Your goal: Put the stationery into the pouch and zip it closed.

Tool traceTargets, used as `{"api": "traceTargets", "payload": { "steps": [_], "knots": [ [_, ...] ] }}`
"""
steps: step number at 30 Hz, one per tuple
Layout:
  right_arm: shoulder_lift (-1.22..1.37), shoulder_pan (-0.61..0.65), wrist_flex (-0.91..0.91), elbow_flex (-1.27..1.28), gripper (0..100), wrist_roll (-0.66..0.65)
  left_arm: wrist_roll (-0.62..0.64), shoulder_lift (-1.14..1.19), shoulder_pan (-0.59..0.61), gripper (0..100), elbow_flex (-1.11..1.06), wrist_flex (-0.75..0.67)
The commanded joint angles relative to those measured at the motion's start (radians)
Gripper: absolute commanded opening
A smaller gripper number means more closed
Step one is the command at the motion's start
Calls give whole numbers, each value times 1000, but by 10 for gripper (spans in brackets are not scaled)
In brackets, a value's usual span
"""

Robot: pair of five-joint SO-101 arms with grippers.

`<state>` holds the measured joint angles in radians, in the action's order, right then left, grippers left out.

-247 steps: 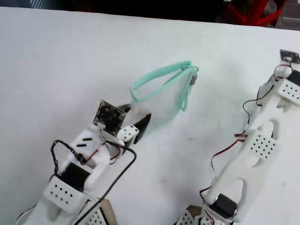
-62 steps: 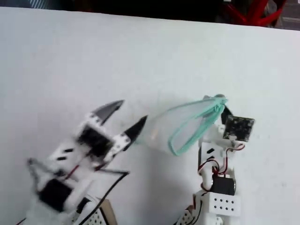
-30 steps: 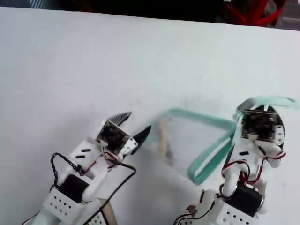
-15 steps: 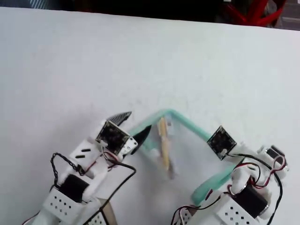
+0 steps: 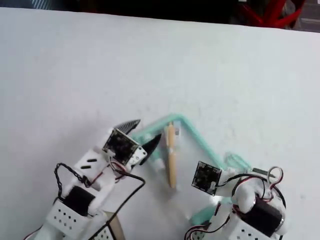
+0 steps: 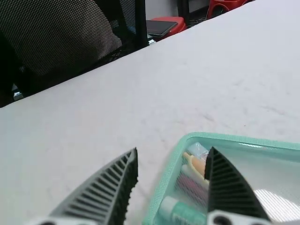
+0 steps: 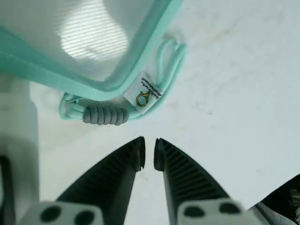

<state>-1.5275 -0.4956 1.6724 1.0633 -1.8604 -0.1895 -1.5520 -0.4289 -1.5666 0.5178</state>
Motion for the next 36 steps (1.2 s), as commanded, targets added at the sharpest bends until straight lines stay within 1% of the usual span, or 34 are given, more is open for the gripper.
{"api": "traceTargets", "payload": {
  "steps": [1, 3, 4, 6, 7, 8, 9, 12, 13, 15, 18, 20, 25, 27, 29, 31, 34, 36],
  "knots": [
    [5, 22, 51, -44, 45, -55, 3, -19, 7, 234, 12, -25],
    [8, 42, 51, -31, 45, -126, 3, -19, 7, 234, 12, -25],
    [8, 54, 50, -18, 45, -135, 3, -19, 7, 234, 12, -25],
    [19, 117, 45, 3, 45, -115, 3, -19, 7, 234, 12, -25],
    [35, 160, 35, 12, 45, -71, 3, -21, 8, 234, 14, -25],
    [54, 200, -5, 23, 45, 8, 5, -21, 19, 234, 14, -28],
    [81, 242, -77, 34, 44, 115, 9, -21, 35, 234, 14, -31],
    [196, 320, -332, 54, 44, 545, 12, -21, 81, 234, 41, -25],
    [249, 329, -375, 54, 44, 643, 12, -21, 93, 234, 46, -25],
    [369, 334, -383, 31, 44, 692, 12, -21, 104, 234, 46, -25],
    [584, 332, -372, -23, 44, 709, 12, -21, 97, 234, 46, -25],
    [743, 332, -332, -86, 44, 678, 12, -21, 96, 234, 46, -25],
    [1093, 325, -136, -304, 44, 476, 12, -21, 102, 234, 46, -25],
    [1173, 325, -62, -374, 48, 411, 12, -21, 102, 234, 46, -25],
    [1196, 328, -24, -405, 57, 365, 12, -21, 97, 234, 44, -25],
    [1190, 331, -21, -407, 116, 347, 11, -21, 97, 234, 44, -25],
    [1190, 332, -24, -407, 242, 345, 11, -21, 104, 234, 44, -28],
    [1202, 334, -30, -407, 273, 342, 11, -21, 104, 234, 44, -28]
  ]
}}
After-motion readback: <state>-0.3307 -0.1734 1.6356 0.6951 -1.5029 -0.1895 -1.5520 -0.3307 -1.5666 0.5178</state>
